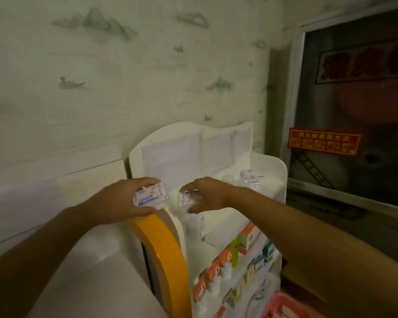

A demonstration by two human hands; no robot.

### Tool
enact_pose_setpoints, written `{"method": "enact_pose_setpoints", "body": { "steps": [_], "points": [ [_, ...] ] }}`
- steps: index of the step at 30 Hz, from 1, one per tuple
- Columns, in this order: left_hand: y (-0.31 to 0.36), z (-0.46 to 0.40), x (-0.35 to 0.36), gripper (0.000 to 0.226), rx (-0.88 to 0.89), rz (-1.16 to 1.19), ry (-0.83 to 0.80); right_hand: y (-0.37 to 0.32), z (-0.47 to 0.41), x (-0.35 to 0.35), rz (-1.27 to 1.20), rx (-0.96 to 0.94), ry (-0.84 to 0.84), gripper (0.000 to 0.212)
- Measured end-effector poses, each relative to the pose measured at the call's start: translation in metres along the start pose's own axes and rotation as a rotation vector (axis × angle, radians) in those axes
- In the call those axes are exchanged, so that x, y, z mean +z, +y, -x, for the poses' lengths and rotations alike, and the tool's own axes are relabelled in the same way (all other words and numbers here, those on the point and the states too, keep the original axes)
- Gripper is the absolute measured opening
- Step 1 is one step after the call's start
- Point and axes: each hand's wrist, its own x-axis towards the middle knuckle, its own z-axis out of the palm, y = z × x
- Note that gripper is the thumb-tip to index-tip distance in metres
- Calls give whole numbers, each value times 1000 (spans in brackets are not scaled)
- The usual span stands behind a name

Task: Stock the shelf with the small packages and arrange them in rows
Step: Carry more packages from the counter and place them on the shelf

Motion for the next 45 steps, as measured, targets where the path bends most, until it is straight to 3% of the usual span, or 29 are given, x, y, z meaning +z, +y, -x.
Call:
{"method": "enact_pose_setpoints", "body": {
  "steps": [6,10,17,32,45],
  "points": [
    [66,-90,72,105,66,-196,-128,116,55,-1,-45,125,-23,65],
    [105,-136,123,80,84,-258,-199,184,87,2,-103,199,-45,63],
    [126,-202,185,76,42,-199,-337,274,115,25,-214,328,-60,62],
    [124,-405,249,66,46,-24,-175,431,55,8,-274,539,-67,58],
    [100,-540,292,60,-45,-148,-156,572,-45,6,-193,378,-89,59]
  ]
}}
